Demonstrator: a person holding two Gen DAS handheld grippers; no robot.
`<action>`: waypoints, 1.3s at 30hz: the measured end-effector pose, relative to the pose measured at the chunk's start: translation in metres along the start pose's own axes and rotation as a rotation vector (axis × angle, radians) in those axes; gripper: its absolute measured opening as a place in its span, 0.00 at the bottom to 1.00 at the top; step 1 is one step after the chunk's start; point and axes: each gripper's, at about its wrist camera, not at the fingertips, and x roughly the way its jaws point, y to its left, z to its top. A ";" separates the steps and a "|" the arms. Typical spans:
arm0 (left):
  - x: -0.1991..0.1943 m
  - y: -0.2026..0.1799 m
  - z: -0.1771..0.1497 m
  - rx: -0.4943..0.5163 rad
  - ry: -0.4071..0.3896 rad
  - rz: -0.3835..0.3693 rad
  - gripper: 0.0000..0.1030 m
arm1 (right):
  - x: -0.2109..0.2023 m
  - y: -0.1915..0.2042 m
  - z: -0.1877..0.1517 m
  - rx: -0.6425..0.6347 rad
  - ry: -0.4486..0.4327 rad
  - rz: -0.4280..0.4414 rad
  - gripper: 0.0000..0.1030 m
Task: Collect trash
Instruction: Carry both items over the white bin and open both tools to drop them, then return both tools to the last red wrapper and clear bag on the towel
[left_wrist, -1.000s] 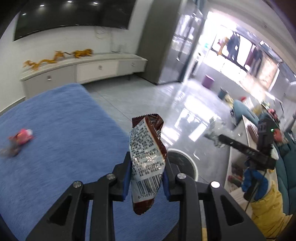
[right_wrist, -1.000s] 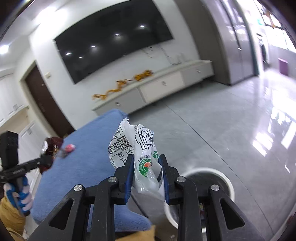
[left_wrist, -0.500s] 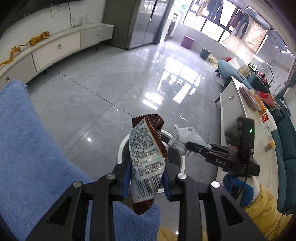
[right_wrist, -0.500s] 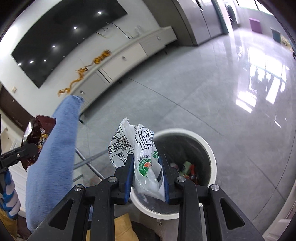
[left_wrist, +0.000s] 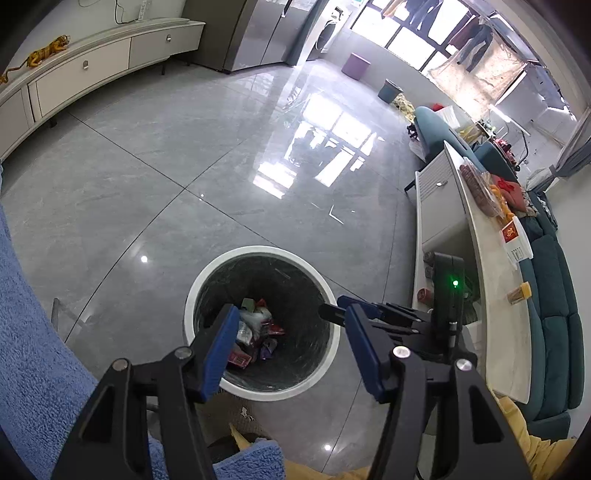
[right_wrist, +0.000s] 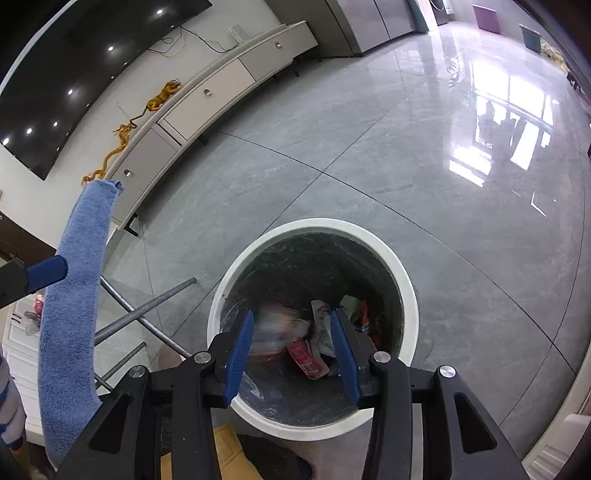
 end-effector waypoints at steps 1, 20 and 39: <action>-0.001 0.002 0.000 -0.005 -0.002 0.001 0.56 | 0.001 0.000 0.001 0.002 0.001 -0.002 0.40; -0.106 0.022 -0.039 -0.024 -0.255 0.248 0.57 | -0.052 0.056 0.008 -0.103 -0.097 -0.016 0.44; -0.268 0.052 -0.139 -0.180 -0.641 0.579 0.74 | -0.116 0.193 -0.002 -0.378 -0.220 0.038 0.56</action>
